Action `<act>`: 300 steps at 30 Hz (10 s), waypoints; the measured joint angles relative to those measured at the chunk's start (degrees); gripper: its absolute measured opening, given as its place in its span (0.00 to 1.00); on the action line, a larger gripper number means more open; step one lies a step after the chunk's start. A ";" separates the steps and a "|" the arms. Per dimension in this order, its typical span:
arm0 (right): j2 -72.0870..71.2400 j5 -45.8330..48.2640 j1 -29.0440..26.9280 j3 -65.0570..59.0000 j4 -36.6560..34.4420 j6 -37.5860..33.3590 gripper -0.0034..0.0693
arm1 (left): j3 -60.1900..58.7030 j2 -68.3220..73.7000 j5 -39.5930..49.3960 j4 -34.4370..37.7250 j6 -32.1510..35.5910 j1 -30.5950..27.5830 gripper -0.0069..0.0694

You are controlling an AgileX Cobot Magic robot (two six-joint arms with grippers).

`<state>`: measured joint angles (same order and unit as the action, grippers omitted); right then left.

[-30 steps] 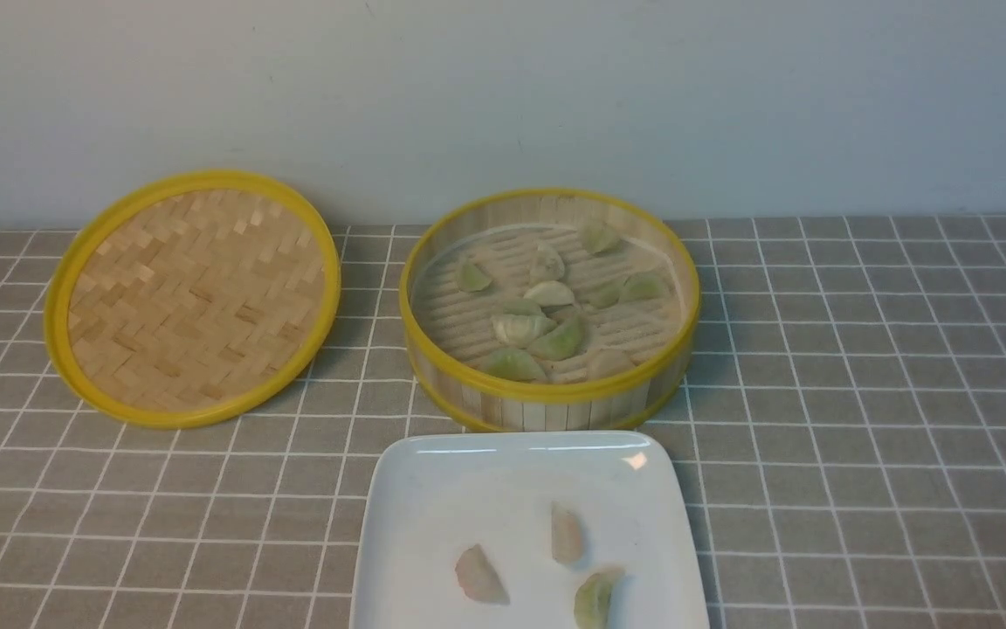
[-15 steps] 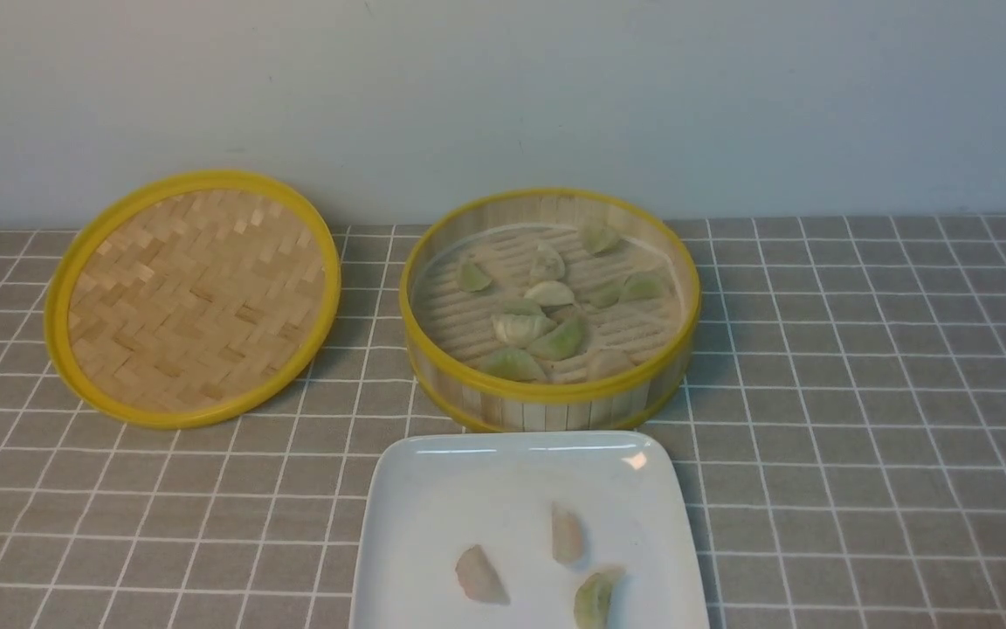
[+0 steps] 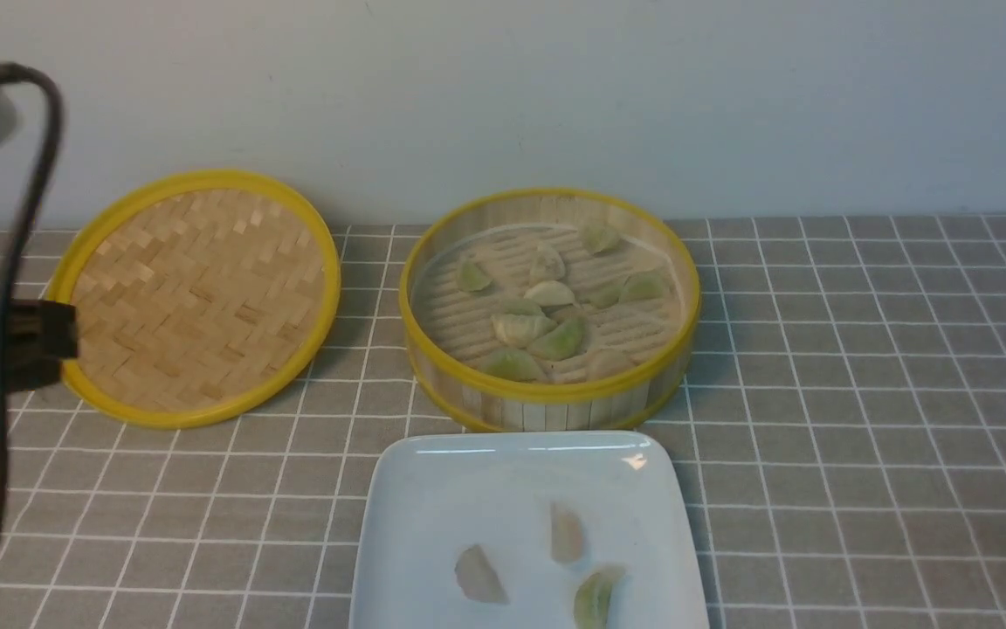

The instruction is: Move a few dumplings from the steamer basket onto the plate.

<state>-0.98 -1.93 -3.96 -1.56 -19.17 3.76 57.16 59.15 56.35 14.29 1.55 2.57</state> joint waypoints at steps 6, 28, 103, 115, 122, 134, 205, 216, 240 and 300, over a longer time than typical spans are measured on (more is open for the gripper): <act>0.00 -2.02 0.00 0.00 -2.14 0.00 0.03 | 0.16 10.04 0.63 8.27 11.39 0.19 0.08; 42.54 58.99 0.12 51.26 -7.08 -10.70 0.03 | 39.93 45.09 8.61 3.15 11.38 18.81 0.08; 64.25 72.81 0.33 64.61 -11.09 -19.15 0.03 | 33.93 60.04 13.57 0.91 12.45 27.19 0.49; 73.53 68.92 7.30 72.91 -17.82 -22.66 0.03 | 34.90 57.70 13.41 -1.99 9.00 27.05 0.41; 87.56 67.78 17.16 83.93 -8.71 -14.93 0.04 | 32.79 44.17 13.47 -5.84 4.91 22.77 0.09; 112.08 59.66 27.44 98.77 1.69 -11.89 0.37 | 15.20 16.66 14.26 -5.97 4.34 19.09 0.08; 119.71 72.13 32.83 92.02 4.32 -9.70 0.63 | 10.31 4.22 15.10 -7.20 2.95 19.09 0.08; 119.67 72.08 32.90 92.07 4.48 -7.42 0.72 | 10.31 4.22 13.69 -7.15 2.95 19.09 0.08; 65.70 73.23 32.90 89.87 12.84 -2.15 0.03 | 10.27 4.22 10.45 -7.11 2.95 19.09 0.08; -0.09 26.58 32.90 34.91 32.46 20.83 0.03 | -5.61 -43.32 -9.13 -1.61 8.01 19.03 0.08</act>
<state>-1.07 24.64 28.94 33.35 13.29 24.59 51.55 15.83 47.22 12.68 9.56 21.60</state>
